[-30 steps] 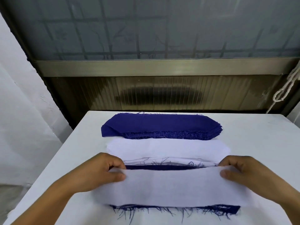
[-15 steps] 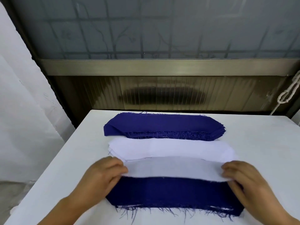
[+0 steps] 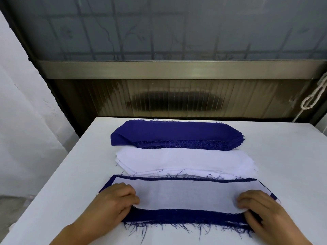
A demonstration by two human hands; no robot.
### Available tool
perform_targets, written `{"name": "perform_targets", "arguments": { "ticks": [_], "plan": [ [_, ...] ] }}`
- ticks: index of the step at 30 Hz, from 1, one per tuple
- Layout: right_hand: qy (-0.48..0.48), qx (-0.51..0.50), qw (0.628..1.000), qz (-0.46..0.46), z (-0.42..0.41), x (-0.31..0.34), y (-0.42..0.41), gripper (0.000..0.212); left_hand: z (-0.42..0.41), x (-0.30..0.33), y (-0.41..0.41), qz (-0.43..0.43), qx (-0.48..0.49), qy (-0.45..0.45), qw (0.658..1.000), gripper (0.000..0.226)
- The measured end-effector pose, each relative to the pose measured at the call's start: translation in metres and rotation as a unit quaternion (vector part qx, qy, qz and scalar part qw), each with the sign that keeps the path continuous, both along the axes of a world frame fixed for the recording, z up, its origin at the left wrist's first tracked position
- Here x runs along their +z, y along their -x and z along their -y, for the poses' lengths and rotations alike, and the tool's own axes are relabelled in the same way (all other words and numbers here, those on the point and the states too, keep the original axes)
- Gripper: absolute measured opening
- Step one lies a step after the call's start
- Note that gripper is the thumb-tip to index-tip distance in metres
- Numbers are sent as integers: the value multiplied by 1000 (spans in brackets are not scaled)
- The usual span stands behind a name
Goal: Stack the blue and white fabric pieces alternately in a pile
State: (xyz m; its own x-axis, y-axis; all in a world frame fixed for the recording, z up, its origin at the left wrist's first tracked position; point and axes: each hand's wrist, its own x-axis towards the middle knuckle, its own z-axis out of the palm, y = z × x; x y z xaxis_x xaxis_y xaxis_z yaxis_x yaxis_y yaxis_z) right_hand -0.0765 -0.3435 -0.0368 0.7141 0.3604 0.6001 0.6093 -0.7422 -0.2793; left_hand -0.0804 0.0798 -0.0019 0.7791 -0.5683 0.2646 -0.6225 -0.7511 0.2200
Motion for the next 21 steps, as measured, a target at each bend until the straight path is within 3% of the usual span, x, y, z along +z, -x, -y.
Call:
{"name": "perform_targets", "arguments": {
  "ticks": [4,8,12,14,21],
  "plan": [
    [-2,-4,1000,-17,0,3,3,36,0,3,0,-24,1,1,1000,26],
    [-10,13,999,-40,0,9,5,43,-1,3,-2,-66,3,5,998,22],
    [-1,5,998,-65,0,19,5,27,-2,3,-5,-101,13,14,995,7],
    [-1,-2,998,-67,-6,22,3,21,4,2,-7,-99,18,28,995,20],
    [38,20,990,-135,-55,28,-14,5,62,-8,-27,-64,21,73,995,18]
  ]
}}
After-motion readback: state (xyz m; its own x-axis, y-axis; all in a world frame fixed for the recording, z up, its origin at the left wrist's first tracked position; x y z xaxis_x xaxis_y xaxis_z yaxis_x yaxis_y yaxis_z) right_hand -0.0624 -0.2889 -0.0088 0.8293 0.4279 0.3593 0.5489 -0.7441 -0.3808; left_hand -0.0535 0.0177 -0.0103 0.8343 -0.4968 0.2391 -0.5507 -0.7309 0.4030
